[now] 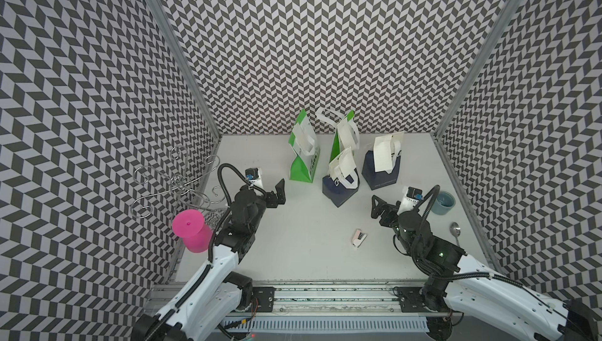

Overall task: Staple the receipts to the bags
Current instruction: Reset both arms

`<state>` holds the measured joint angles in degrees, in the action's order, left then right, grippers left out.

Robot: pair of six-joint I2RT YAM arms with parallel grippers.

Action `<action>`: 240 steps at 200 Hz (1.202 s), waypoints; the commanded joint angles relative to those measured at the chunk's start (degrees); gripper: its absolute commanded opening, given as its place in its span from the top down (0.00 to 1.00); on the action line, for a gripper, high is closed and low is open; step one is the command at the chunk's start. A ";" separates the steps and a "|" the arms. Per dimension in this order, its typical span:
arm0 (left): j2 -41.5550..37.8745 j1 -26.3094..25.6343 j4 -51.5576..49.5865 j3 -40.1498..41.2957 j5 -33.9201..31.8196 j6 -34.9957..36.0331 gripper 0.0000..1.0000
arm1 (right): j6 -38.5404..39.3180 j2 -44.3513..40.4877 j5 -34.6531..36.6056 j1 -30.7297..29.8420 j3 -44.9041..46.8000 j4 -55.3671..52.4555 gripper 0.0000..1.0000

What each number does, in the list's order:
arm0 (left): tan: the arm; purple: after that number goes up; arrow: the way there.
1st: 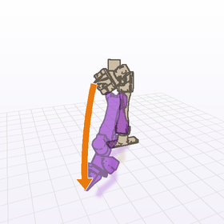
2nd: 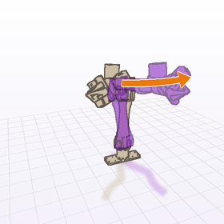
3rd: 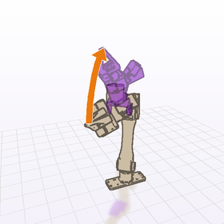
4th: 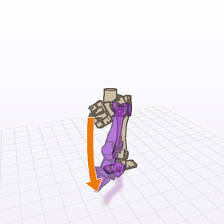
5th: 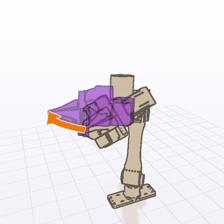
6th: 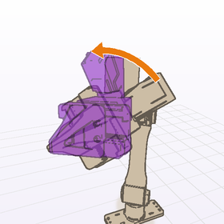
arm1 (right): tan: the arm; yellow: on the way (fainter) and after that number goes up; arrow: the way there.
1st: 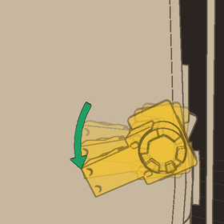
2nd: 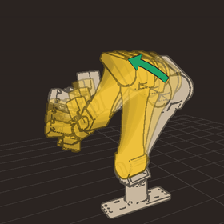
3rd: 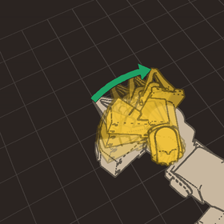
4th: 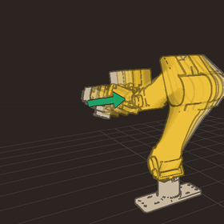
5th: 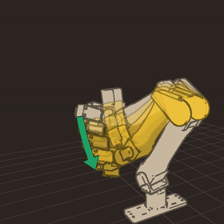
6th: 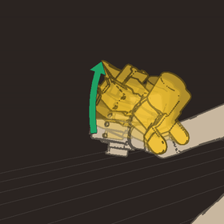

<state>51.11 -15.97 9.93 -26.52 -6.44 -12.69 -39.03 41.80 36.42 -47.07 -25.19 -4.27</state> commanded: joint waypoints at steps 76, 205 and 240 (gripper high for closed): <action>25.75 13.21 38.76 7.57 4.65 13.75 0.00 | 1.75 2.29 6.80 2.74 -1.57 5.93 0.01; 38.12 16.46 60.66 11.33 10.88 13.65 0.00 | 18.39 9.24 6.33 16.75 3.83 26.39 0.01; 37.54 13.59 61.73 12.42 4.88 15.06 0.00 | 25.60 15.55 1.77 28.55 8.90 42.67 0.01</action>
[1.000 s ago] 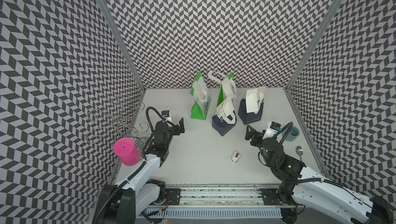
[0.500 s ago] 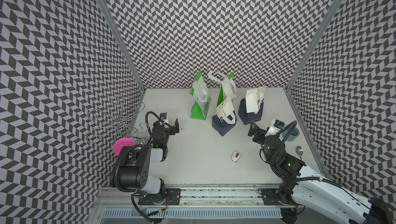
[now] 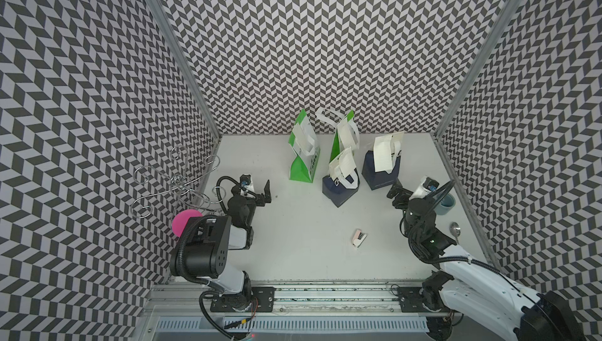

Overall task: Staple the receipts to the bags
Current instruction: Reset both arms

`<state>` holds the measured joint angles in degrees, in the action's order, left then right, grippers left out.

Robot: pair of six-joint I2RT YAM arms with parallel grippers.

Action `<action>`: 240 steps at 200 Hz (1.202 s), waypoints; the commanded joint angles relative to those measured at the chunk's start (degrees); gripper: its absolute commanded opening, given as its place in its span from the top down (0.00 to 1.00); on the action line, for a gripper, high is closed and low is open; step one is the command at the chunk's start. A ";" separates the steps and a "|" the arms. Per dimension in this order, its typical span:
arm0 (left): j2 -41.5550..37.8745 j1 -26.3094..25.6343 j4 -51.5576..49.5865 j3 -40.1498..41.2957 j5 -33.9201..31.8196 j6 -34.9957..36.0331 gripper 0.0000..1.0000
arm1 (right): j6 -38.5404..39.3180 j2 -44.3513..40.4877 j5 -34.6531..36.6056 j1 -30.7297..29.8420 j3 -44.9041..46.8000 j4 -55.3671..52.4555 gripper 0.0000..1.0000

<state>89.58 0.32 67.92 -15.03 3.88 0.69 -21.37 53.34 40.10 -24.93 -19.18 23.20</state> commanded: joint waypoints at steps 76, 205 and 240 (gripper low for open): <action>-0.65 -6.21 12.90 5.11 -13.56 3.18 0.00 | 21.36 23.83 -13.26 16.97 7.87 42.43 0.01; -0.49 -1.48 3.36 0.28 -3.70 0.89 0.00 | 19.50 36.00 -22.65 19.93 5.93 53.88 0.00; -0.52 -1.46 3.36 0.26 -3.70 0.85 0.00 | 19.70 36.32 -22.69 19.94 6.00 54.91 0.00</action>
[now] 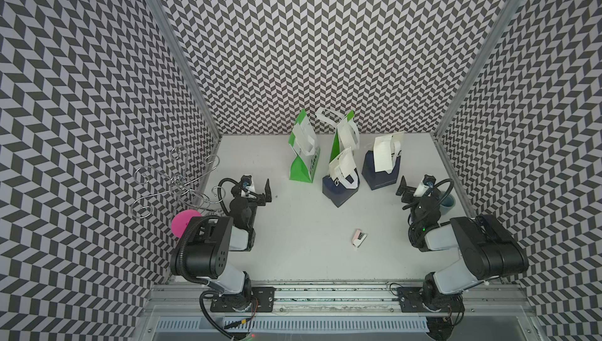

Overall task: Staple the receipts to the bags
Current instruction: Reset both arms

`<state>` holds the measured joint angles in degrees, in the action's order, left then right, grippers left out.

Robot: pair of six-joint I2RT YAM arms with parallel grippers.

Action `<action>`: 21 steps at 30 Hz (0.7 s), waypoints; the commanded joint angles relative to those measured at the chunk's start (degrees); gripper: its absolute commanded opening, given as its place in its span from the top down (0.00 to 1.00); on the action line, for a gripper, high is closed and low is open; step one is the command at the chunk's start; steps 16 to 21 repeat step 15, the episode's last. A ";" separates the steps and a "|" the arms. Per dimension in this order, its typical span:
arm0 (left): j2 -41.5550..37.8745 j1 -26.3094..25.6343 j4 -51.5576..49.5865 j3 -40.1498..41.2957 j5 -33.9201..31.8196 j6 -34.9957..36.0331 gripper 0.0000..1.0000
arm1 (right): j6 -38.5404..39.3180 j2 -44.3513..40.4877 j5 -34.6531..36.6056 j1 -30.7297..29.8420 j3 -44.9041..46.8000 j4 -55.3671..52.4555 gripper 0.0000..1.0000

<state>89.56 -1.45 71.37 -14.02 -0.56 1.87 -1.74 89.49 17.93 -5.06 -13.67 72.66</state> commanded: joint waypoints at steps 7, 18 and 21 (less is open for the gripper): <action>-0.50 0.31 -0.09 -0.78 0.73 -0.31 0.00 | 0.24 0.66 -0.53 0.07 0.49 6.77 0.00; -0.26 0.57 -0.80 -1.21 1.36 -0.49 0.01 | 0.23 0.60 -0.53 0.07 0.49 6.79 0.00; -0.26 0.57 -0.80 -1.21 1.36 -0.49 0.01 | 0.23 0.60 -0.53 0.07 0.49 6.79 0.00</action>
